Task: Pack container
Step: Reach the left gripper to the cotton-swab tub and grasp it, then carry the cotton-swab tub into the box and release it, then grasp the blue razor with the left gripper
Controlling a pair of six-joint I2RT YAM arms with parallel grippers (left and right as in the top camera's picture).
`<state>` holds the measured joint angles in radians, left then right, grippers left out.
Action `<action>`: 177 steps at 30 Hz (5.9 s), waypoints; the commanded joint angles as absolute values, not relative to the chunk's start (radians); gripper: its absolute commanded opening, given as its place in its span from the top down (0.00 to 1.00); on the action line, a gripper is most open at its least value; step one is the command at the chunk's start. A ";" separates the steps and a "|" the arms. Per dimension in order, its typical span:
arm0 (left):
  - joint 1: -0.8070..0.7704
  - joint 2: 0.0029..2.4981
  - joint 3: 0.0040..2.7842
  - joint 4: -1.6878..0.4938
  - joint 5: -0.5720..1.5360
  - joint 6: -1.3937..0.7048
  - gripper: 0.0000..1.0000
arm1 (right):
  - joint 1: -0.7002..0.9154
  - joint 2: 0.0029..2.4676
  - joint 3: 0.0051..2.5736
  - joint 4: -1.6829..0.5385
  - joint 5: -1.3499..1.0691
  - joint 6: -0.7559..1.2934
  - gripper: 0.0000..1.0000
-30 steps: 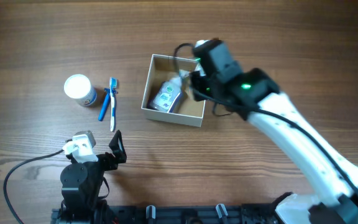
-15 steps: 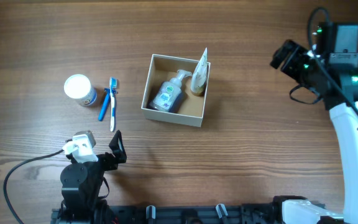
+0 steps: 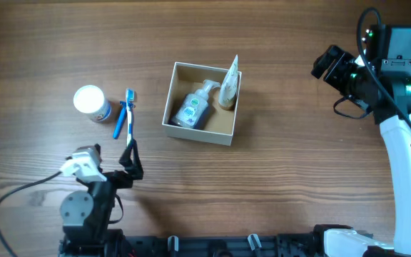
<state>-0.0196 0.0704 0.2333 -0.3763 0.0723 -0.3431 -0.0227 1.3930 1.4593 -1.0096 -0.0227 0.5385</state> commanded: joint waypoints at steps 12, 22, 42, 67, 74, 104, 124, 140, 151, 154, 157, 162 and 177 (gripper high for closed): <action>0.054 1.196 1.140 -0.655 -0.052 -0.273 0.00 | -0.024 1.402 1.473 -1.010 -0.035 0.552 0.00; 0.146 1.541 1.239 -0.591 -0.094 -0.265 0.00 | -0.024 1.402 1.473 -1.010 -0.035 0.552 0.00; 0.195 1.819 1.239 -0.610 -0.047 -0.163 0.08 | -0.024 1.402 1.473 -1.007 -0.035 0.552 0.00; -0.206 1.435 1.356 -0.682 0.075 -0.173 0.21 | -0.024 1.402 1.473 -1.007 -0.035 0.552 0.00; -0.405 1.585 1.356 -0.628 0.009 -0.171 0.19 | -0.024 1.402 1.473 -1.007 -0.035 0.552 0.00; -0.491 1.750 1.465 -0.560 -0.107 -0.164 0.01 | -0.024 1.402 1.473 -1.007 -0.035 0.552 0.00; -0.399 1.728 1.467 -0.759 -0.316 -0.207 0.00 | -0.024 1.402 1.473 -1.007 -0.035 0.553 0.00; -0.028 1.859 1.423 -1.023 -0.026 -0.193 0.05 | -0.024 1.402 1.473 -1.007 -0.035 0.552 0.00; 0.014 1.897 1.423 -1.058 -0.049 -0.130 0.23 | -0.024 1.402 1.473 -1.007 -0.035 0.552 0.00; 0.046 1.897 1.423 -1.090 -0.053 -0.130 0.29 | -0.024 1.402 1.473 -1.007 -0.035 0.552 0.00; 0.067 1.898 1.399 -1.086 -0.052 -0.134 0.31 | -0.024 1.402 1.473 -1.007 -0.035 0.552 0.00; 0.069 1.899 1.313 -0.978 -0.052 -0.125 0.28 | -0.024 1.402 1.473 -1.007 -0.035 0.553 0.00; 0.070 1.982 1.275 -0.866 -0.058 -0.081 0.34 | -0.024 1.402 1.473 -1.007 -0.035 0.552 0.00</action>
